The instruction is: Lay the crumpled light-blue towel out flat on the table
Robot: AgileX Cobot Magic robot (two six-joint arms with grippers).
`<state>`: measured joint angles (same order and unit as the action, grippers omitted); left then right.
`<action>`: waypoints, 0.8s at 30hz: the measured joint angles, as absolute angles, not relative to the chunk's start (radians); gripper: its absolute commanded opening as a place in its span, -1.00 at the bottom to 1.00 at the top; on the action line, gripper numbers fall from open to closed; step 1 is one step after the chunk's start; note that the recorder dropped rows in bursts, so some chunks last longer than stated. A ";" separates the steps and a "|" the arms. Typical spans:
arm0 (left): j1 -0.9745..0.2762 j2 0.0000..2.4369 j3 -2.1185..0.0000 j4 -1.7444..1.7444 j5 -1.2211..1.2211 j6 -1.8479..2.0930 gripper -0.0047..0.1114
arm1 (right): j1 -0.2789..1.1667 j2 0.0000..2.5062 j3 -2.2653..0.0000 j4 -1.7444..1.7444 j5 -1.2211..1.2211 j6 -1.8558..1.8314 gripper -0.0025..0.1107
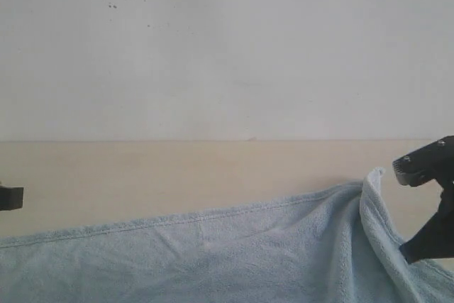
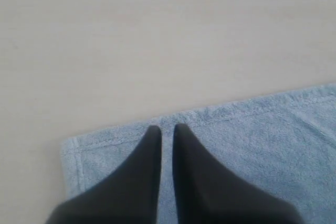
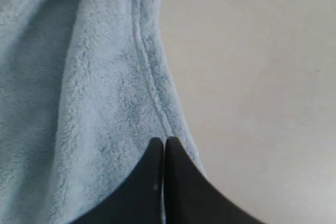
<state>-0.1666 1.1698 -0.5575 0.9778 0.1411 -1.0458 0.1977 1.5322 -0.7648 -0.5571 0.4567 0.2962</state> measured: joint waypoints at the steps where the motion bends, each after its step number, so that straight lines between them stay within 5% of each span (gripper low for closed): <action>1: -0.189 1.166 -0.545 0.976 0.141 -1.046 -0.79 | 0.155 1.532 -0.754 -0.569 0.433 0.331 -0.96; 24: -0.239 1.166 -0.538 0.970 0.089 -1.046 -0.79 | 0.105 1.734 -0.679 -0.400 0.352 0.251 -0.96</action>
